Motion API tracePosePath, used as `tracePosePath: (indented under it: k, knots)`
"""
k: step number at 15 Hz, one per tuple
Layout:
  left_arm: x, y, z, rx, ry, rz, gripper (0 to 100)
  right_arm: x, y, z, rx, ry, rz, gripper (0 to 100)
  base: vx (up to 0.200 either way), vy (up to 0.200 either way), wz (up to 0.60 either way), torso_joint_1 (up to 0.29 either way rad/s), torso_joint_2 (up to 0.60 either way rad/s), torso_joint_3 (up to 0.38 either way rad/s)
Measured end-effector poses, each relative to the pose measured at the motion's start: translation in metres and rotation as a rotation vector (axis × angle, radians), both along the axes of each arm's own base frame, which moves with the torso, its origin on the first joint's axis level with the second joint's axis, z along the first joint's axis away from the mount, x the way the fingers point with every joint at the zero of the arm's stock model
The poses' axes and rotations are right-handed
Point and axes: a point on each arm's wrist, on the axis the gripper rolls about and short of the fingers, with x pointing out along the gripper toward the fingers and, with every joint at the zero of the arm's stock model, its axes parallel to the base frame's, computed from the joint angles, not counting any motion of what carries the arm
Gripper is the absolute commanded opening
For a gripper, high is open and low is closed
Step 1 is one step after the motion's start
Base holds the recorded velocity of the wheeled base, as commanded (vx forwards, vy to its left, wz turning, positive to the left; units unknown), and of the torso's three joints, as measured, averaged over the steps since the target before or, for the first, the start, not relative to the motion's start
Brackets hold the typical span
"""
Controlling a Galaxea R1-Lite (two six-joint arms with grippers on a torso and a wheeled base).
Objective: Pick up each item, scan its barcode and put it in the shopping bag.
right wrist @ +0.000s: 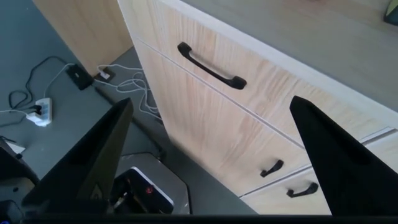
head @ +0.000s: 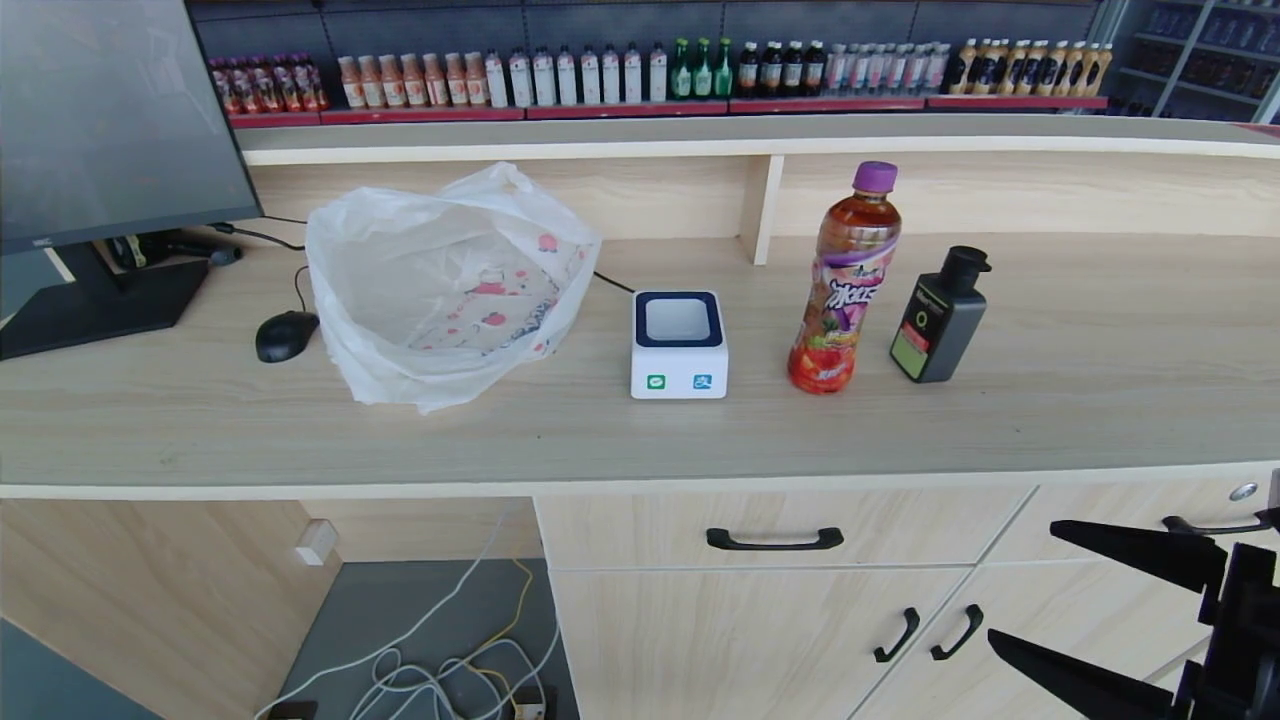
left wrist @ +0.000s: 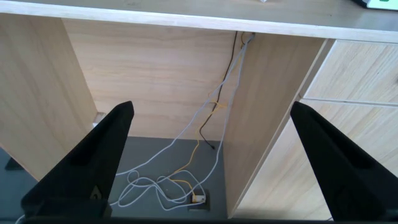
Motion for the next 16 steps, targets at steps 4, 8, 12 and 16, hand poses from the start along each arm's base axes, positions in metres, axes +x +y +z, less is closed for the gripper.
tracePosePath:
  k: [4, 8, 12, 16]
  knots:
    - [0.000, 0.000, 0.000, 0.000, 0.000, 0.000, 100, 0.017, 0.007, 0.008, 0.007, -0.019, -0.001, 100, 0.000, 0.000, 0.00, 0.000, 0.00, 0.000]
    - [0.000, 0.000, 0.000, 0.000, 0.000, -0.001, 100, 0.039, 0.015, 0.015, 0.043, -0.106, -0.004, 100, 0.000, 0.000, 0.00, 0.000, 0.00, 0.000]
    - [0.000, 0.000, 0.000, 0.000, 0.000, 0.000, 100, 0.054, 0.022, 0.013, 0.051, -0.126, -0.006, 100, 0.000, 0.000, 0.00, 0.000, 0.00, 0.000]
    - [0.000, 0.000, 0.000, 0.000, 0.000, 0.000, 100, 0.067, 0.026, 0.015, 0.059, -0.143, -0.008, 100, 0.000, 0.000, 0.00, 0.000, 0.00, 0.000]
